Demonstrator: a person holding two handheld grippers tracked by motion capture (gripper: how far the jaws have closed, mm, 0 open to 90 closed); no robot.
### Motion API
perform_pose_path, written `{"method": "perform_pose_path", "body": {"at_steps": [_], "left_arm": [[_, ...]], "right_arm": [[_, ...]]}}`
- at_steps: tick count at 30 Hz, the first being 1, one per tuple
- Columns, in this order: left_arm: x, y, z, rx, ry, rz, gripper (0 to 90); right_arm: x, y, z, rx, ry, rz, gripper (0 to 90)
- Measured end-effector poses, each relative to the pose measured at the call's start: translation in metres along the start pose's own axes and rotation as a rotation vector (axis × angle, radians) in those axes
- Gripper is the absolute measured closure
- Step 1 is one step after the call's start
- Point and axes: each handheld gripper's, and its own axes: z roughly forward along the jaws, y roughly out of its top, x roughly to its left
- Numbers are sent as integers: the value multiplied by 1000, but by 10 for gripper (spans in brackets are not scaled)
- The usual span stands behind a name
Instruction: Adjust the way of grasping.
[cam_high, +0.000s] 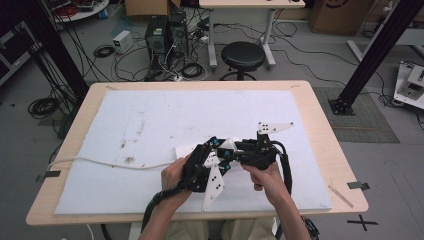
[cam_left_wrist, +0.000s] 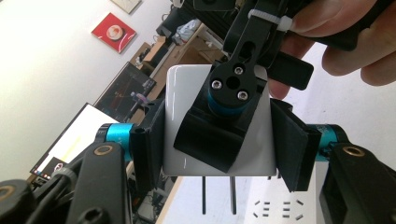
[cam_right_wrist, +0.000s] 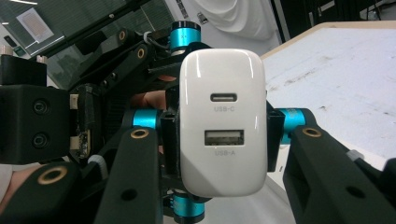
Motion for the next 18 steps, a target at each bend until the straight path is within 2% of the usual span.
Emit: {"method": "perform_pose_path", "body": {"at_steps": [9, 10, 11, 14, 18], "left_arm": [[0, -1, 2, 13, -4, -20, 423], [0, 0, 2, 15, -4, -20, 401], [0, 0, 1, 13, -17, -25, 381], [1, 0, 1, 22, -20, -18, 357], [2, -2, 0, 27, -26, -35, 297]], "right_arm": [[-1, -1, 0, 2, -7, 1, 629], [-1, -1, 1, 3, -21, -2, 629], [0, -1, 2, 8, -21, -7, 629], [0, -1, 2, 10, -21, -5, 629], [1, 1, -1, 2, -27, -11, 629]]}}
